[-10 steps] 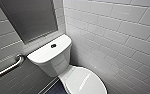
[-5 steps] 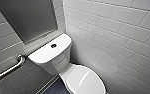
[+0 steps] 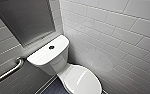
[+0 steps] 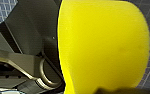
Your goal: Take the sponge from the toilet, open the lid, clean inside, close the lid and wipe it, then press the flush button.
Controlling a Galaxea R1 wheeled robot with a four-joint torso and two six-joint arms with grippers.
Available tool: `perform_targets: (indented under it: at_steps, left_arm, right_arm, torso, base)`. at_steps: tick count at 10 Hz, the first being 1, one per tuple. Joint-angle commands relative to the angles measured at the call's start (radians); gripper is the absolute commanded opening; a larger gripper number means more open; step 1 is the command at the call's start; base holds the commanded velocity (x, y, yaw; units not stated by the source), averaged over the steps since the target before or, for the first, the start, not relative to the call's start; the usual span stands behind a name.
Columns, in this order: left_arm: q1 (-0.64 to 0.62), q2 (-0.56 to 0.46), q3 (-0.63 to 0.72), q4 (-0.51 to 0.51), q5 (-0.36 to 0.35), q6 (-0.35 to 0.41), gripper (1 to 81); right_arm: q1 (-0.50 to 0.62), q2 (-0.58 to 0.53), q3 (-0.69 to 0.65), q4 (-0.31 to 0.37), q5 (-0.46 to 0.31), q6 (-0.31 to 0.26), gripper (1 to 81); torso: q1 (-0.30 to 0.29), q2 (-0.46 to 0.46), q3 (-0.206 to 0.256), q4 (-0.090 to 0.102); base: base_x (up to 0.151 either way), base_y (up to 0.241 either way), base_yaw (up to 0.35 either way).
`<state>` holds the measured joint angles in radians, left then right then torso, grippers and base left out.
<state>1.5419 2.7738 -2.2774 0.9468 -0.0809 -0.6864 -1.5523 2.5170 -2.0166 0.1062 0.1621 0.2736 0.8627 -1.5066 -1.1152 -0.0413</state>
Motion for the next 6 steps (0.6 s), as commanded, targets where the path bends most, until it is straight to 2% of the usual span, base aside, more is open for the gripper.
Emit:
perform_targets:
  at_steps: [1, 3, 6]
  left_arm:
    - [0.025, 0.035, -0.056, 0.007, 0.044, 0.001, 81.1]
    - [0.024, 0.041, -0.06, 0.001, 0.044, 0.001, 81.1]
    - [0.024, 0.072, -0.103, -0.003, 0.044, -0.001, 81.1]
  right_arm:
    - [-0.01, 0.027, -0.081, -0.013, -0.061, -0.004, 1.0]
    - [-0.01, 0.056, -0.132, -0.017, -0.064, -0.004, 1.0]
    - [-0.012, 0.154, -0.262, -0.049, -0.075, -0.007, 1.0]
  torso:
    - [-0.063, 0.097, 0.099, 0.0]
    - [-0.097, 0.148, 0.135, 0.0]
    - [-0.163, 0.248, 0.24, 0.0]
  base:
    - [0.0, 0.0, 0.0]
    - [0.0, 0.0, 0.0]
    - [0.0, 0.0, 0.0]
